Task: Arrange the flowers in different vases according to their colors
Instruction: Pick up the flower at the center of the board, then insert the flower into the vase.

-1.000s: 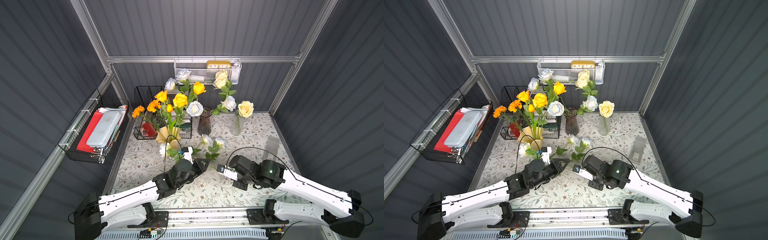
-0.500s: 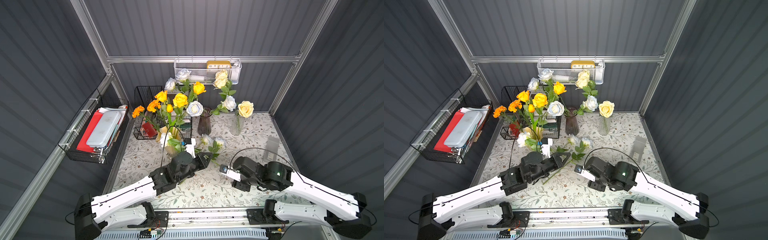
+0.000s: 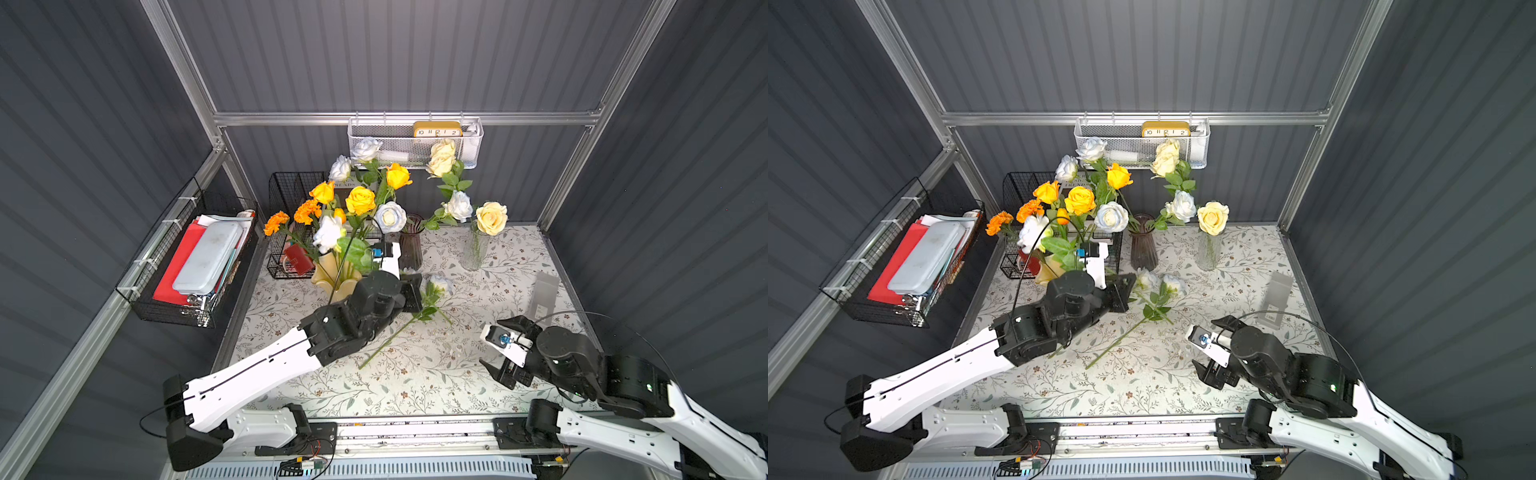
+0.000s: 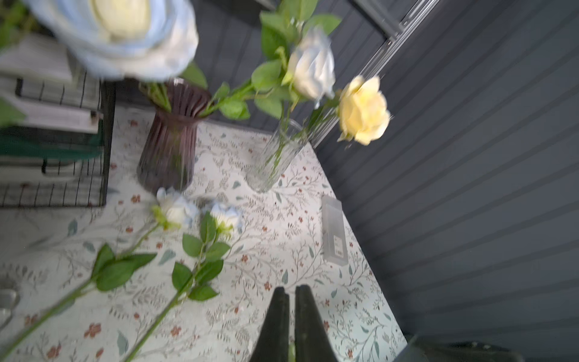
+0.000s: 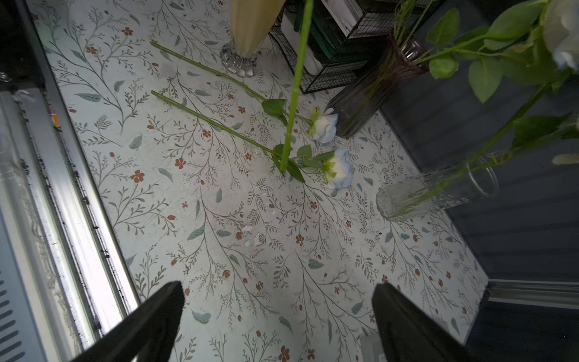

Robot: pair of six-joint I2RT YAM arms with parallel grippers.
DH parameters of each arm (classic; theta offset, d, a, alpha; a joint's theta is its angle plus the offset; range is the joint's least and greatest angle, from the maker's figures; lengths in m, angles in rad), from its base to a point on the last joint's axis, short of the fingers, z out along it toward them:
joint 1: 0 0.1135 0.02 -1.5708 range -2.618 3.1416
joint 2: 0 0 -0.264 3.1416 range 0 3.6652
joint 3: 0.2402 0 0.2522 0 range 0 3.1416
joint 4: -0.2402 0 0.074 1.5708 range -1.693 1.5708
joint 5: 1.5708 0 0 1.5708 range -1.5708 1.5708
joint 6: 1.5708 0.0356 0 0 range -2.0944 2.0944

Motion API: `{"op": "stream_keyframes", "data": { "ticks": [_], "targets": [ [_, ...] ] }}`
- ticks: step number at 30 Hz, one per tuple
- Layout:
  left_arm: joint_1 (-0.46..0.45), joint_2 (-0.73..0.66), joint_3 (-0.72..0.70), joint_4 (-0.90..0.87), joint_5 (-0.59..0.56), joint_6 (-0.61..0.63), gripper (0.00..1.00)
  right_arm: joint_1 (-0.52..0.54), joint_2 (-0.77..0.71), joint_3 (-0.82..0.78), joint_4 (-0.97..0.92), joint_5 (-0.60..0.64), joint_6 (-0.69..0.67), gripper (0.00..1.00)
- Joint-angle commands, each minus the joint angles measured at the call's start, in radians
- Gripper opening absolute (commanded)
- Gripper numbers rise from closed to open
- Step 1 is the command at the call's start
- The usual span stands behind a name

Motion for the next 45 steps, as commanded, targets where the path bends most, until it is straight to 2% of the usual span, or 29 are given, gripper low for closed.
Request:
{"op": "stream_keyframes", "data": {
  "ticks": [1, 3, 9, 15, 19, 23, 32, 36, 45],
  "targets": [
    [-0.005, 0.07, 0.144, -0.025, -0.136, 0.262, 0.0, 0.0, 0.026, -0.05, 0.093, 0.12, -0.043, 0.99],
    [-0.005, 0.12, 0.23, -0.02, -0.179, 0.382, 0.0, -0.013, 0.019, -0.1, 0.15, 0.152, -0.063, 0.99],
    [0.01, 0.292, 0.424, 0.052, -0.342, 0.705, 0.0, -0.087, -0.022, -0.173, 0.218, 0.069, -0.041, 0.99],
    [0.16, 0.389, 0.454, 0.247, -0.323, 0.919, 0.0, -0.13, 0.018, -0.213, 0.251, 0.029, -0.035, 0.99],
    [0.243, 0.466, 0.486, 0.313, -0.26, 0.977, 0.0, -0.205, 0.056, -0.225, 0.286, -0.042, -0.057, 0.99],
    [0.302, 0.532, 0.52, 0.363, -0.17, 0.964, 0.0, -0.279, 0.1, -0.213, 0.311, -0.122, -0.062, 0.99],
    [0.325, 0.671, 0.673, 0.347, -0.047, 0.904, 0.0, -0.313, 0.167, -0.221, 0.314, -0.14, -0.078, 0.99],
    [0.325, 0.68, 0.664, 0.32, -0.026, 0.869, 0.0, -0.315, 0.161, -0.222, 0.302, -0.131, -0.08, 0.99],
    [0.338, 0.644, 0.518, 0.351, -0.027, 0.816, 0.0, -0.318, 0.16, -0.221, 0.301, -0.143, -0.084, 0.99]
  ]
}}
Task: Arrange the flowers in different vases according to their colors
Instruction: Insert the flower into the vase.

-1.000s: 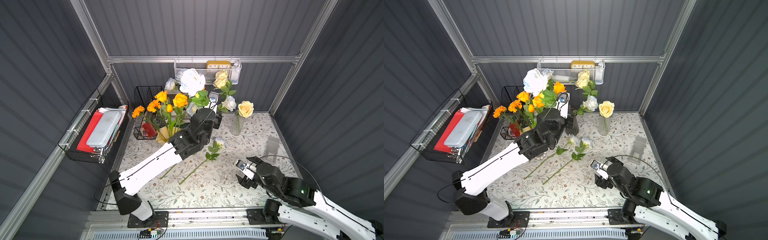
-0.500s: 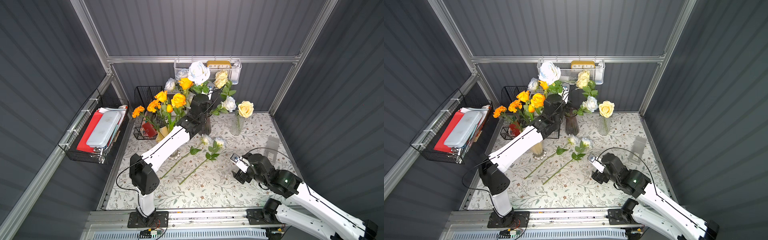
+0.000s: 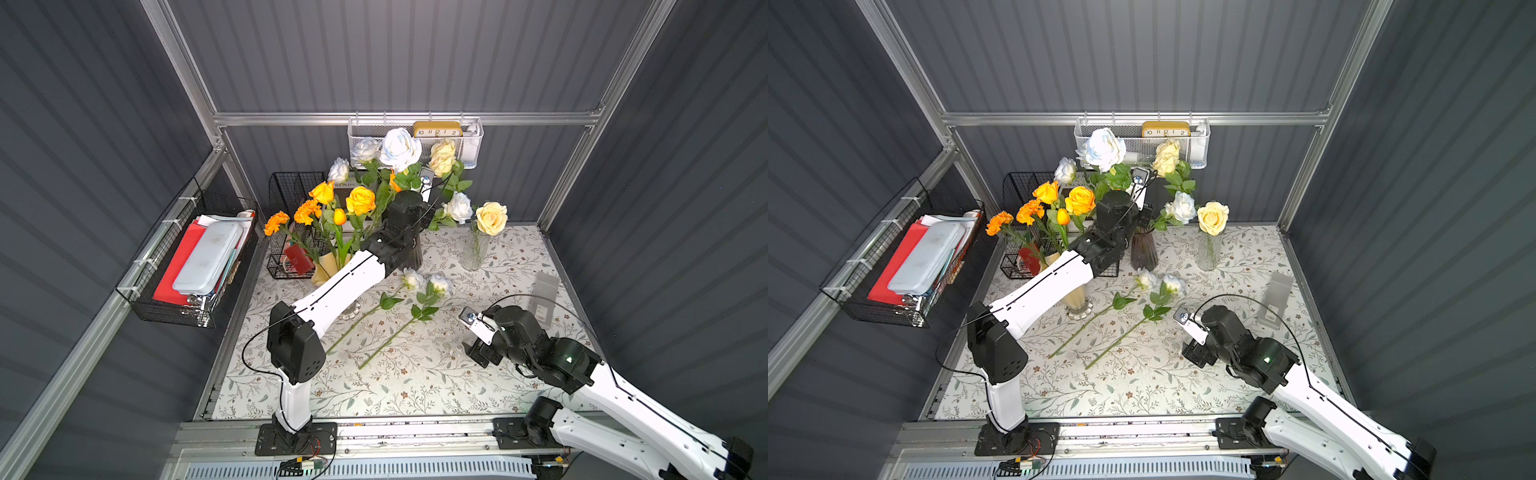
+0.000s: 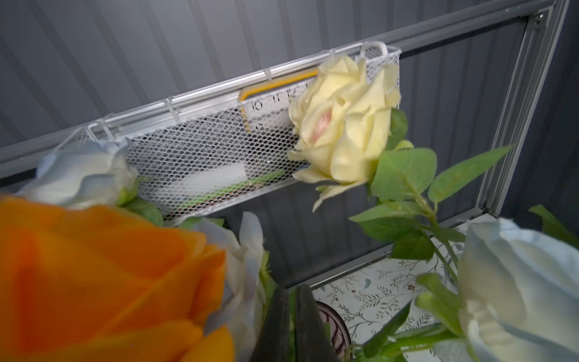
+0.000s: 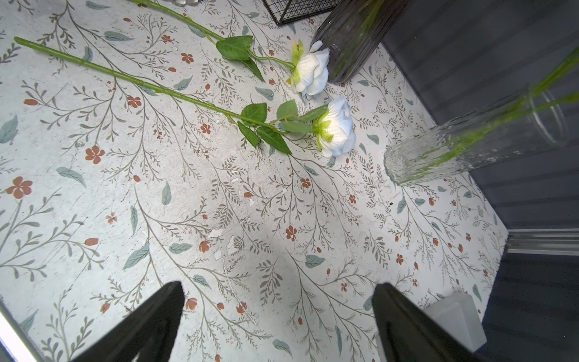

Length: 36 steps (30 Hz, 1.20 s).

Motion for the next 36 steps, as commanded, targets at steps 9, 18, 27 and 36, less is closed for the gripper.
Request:
{"op": "stream_keyframes", "data": {
  "ticks": [9, 18, 27, 36],
  "targets": [
    [0.031, -0.024, -0.149, 0.119, -0.017, -0.039, 0.22, -0.004, -0.021, -0.008, -0.015, -0.017, -0.007, 0.99],
    [0.032, -0.058, -0.151, 0.068, -0.056, -0.068, 0.99, -0.005, -0.023, -0.008, -0.008, -0.023, -0.01, 0.99],
    [0.03, -0.086, -0.142, -0.086, -0.049, -0.146, 0.99, -0.005, -0.024, -0.002, -0.012, -0.026, -0.009, 0.99],
    [0.031, -0.147, -0.251, -0.261, -0.05, -0.359, 0.99, -0.005, -0.022, 0.007, -0.003, -0.055, 0.002, 0.99]
  ]
}}
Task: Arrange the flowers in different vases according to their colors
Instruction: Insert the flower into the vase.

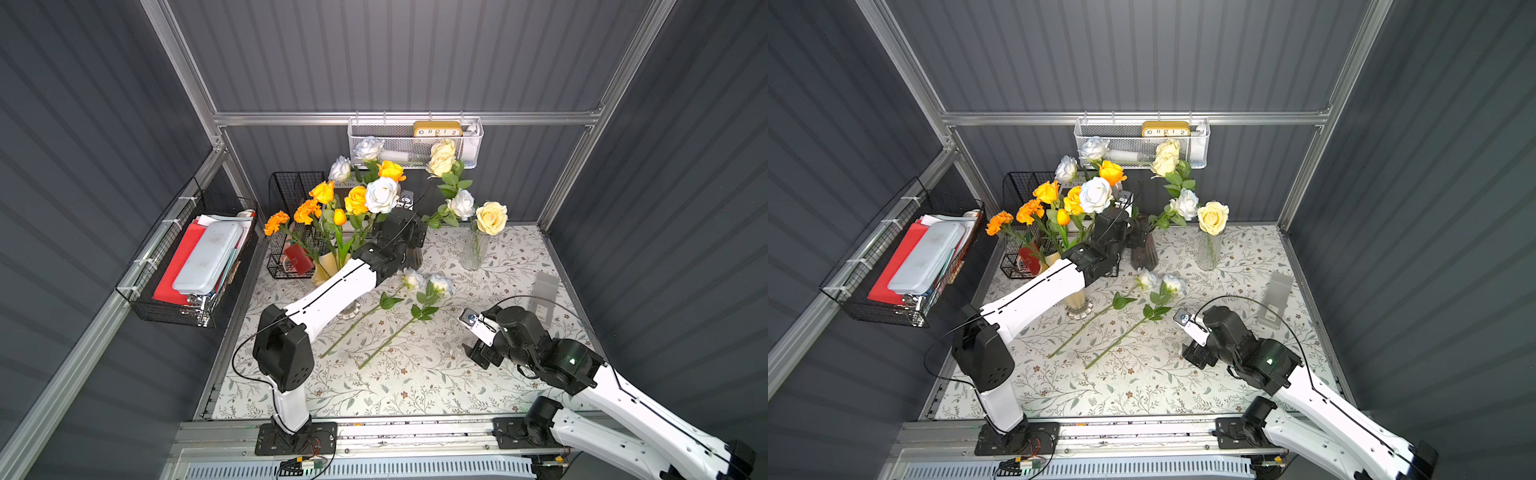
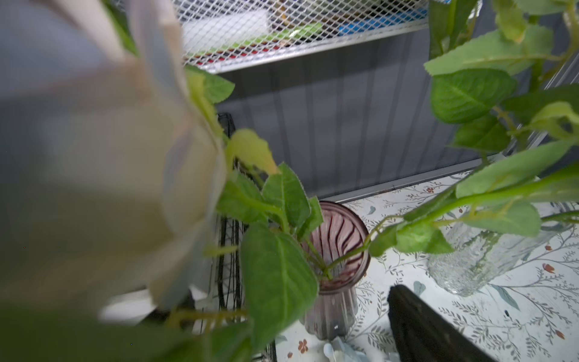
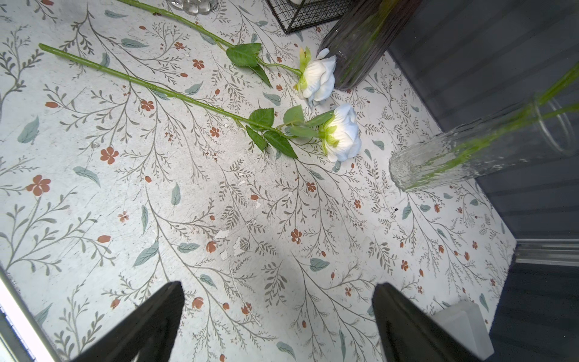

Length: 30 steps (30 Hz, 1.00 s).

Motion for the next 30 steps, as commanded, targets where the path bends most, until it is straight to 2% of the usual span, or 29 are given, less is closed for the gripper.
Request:
{"op": "stream_keyframes", "data": {
  "ticks": [1, 12, 15, 18, 23, 27, 30],
  "targets": [
    [0.002, -0.036, -0.045, -0.09, 0.009, -0.094, 0.99, -0.005, -0.002, 0.009, 0.002, -0.025, 0.01, 0.99],
    [0.002, -0.034, -0.074, -0.175, 0.103, -0.135, 0.99, -0.005, -0.032, 0.004, -0.015, -0.025, 0.017, 0.99],
    [0.0, -0.04, -0.081, -0.188, 0.155, -0.141, 0.99, -0.005, -0.029, 0.006, -0.01, -0.025, 0.019, 0.99],
    [-0.005, -0.072, -0.124, -0.191, 0.258, -0.177, 0.99, -0.005, -0.023, 0.004, 0.0, -0.027, 0.02, 0.99],
    [-0.079, -0.17, -0.28, -0.178, 0.279, -0.232, 0.99, -0.023, -0.029, 0.008, 0.021, -0.001, 0.055, 0.99],
    [-0.164, -0.223, -0.373, -0.217, 0.284, -0.274, 0.99, -0.12, -0.024, 0.051, 0.033, -0.072, 0.138, 0.99],
    [-0.209, -0.249, -0.452, -0.215, 0.352, -0.309, 0.99, -0.193, 0.008, 0.087, 0.037, -0.124, 0.215, 0.99]
  ]
}}
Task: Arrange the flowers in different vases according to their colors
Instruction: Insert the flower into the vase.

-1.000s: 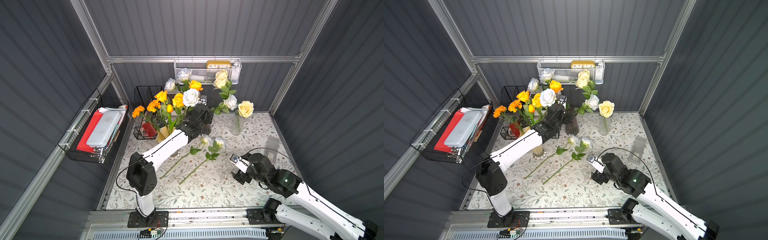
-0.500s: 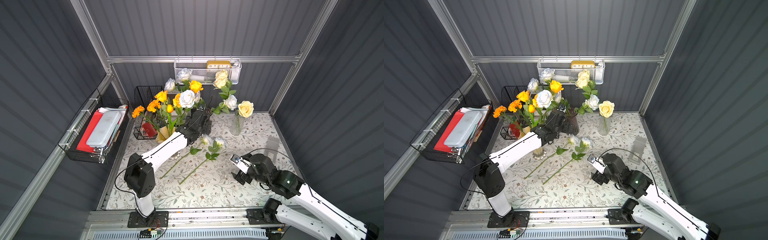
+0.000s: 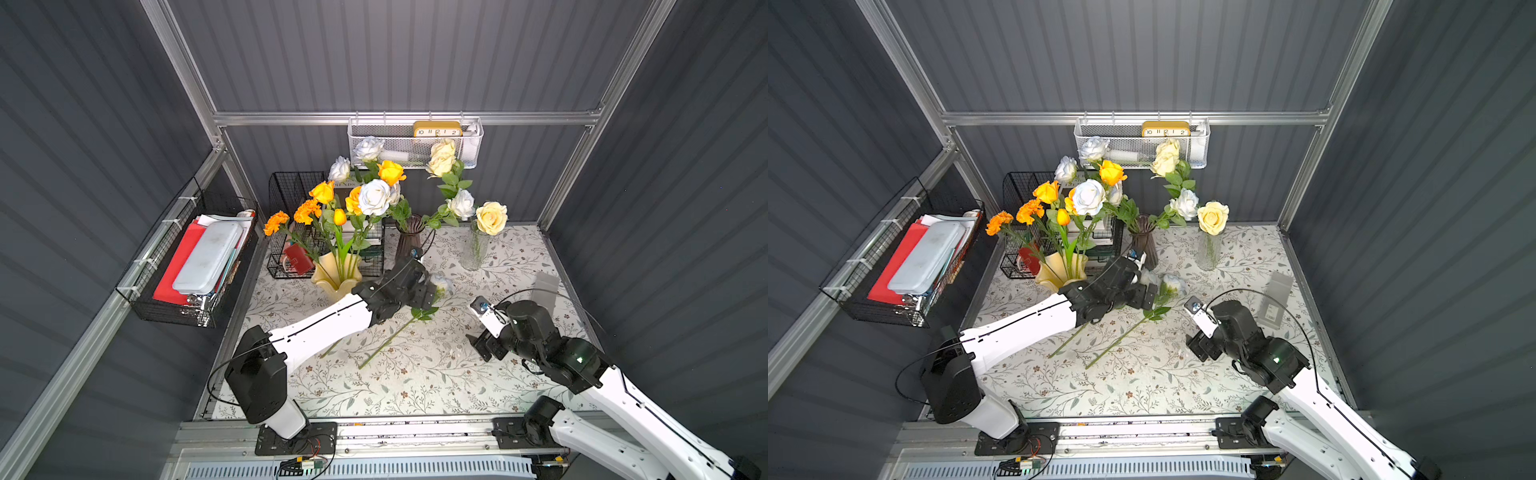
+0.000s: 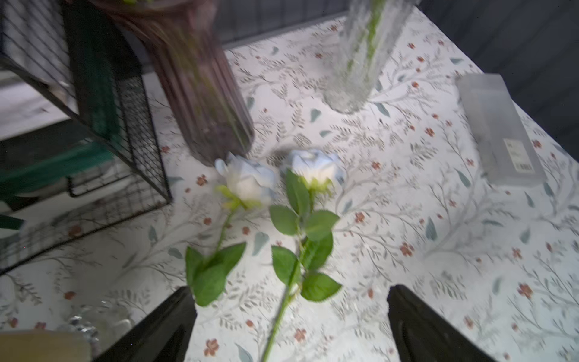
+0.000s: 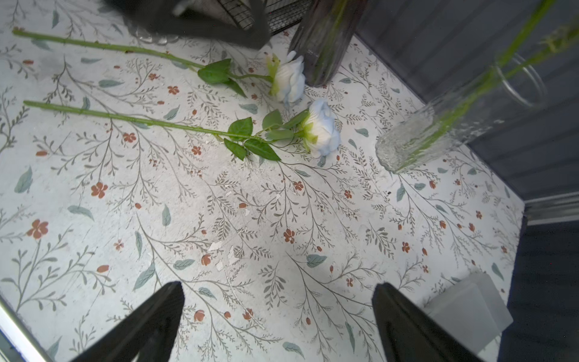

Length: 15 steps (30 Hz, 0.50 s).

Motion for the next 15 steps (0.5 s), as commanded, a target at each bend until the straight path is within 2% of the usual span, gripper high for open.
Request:
{"op": "stream_keyframes", "data": {
  "ticks": [1, 4, 9, 11, 15],
  "targets": [
    [-0.029, -0.038, -0.083, -0.021, 0.1, -0.076, 0.99, -0.06, 0.04, 0.062, 0.026, -0.064, 0.127, 0.99],
    [-0.036, -0.035, -0.168, 0.001, 0.159, -0.101, 0.99, -0.107, 0.116, 0.099, 0.01, -0.076, 0.206, 0.99],
    [-0.04, 0.022, -0.237, 0.005, 0.143, -0.108, 0.99, -0.146, 0.183, 0.102, 0.025, -0.112, 0.258, 0.96],
    [-0.039, 0.053, -0.242, 0.014, 0.183, -0.107, 0.99, -0.147, 0.179, 0.092, 0.04, -0.121, 0.261, 0.96],
    [-0.03, 0.16, -0.189, -0.023, 0.188, -0.085, 0.98, -0.15, 0.164, 0.085, 0.04, -0.124, 0.261, 0.96]
  ]
}}
